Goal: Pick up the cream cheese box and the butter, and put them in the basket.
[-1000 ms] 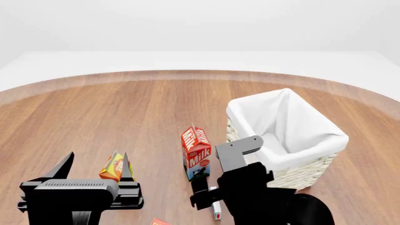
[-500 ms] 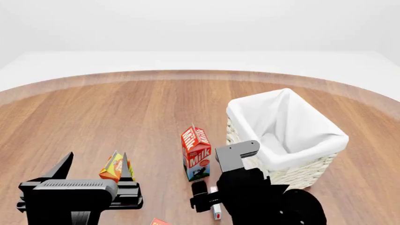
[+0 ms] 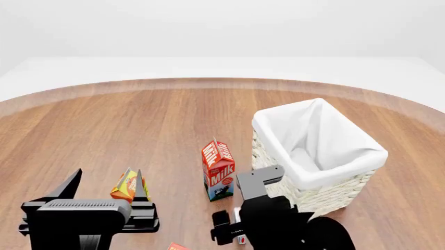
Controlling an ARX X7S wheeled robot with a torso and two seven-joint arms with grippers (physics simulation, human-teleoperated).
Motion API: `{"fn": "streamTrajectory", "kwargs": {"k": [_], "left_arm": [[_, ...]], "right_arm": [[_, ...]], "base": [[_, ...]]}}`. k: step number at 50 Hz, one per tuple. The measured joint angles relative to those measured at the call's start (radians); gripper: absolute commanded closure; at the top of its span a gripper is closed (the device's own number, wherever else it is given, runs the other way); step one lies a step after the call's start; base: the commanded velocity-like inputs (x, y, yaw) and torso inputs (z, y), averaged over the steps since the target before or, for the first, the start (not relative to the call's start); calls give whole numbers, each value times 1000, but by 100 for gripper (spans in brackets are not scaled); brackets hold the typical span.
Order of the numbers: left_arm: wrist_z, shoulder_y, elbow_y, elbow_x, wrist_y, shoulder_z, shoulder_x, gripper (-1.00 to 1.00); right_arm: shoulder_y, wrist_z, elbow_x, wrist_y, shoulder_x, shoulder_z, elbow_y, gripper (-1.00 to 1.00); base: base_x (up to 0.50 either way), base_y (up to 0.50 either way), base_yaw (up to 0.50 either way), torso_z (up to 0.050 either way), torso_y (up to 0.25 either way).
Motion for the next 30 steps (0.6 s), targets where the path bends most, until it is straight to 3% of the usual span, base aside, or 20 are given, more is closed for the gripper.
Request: {"fn": "streamTrajectory", "kwargs": {"k": [30], "left_arm": [[-17,0,-5,-14,10,9,-14,-100]], "right_arm": [[-15,-31,-39,-96,18,-99,83,-100]], "base": [[0,0,0,0,0]]}}
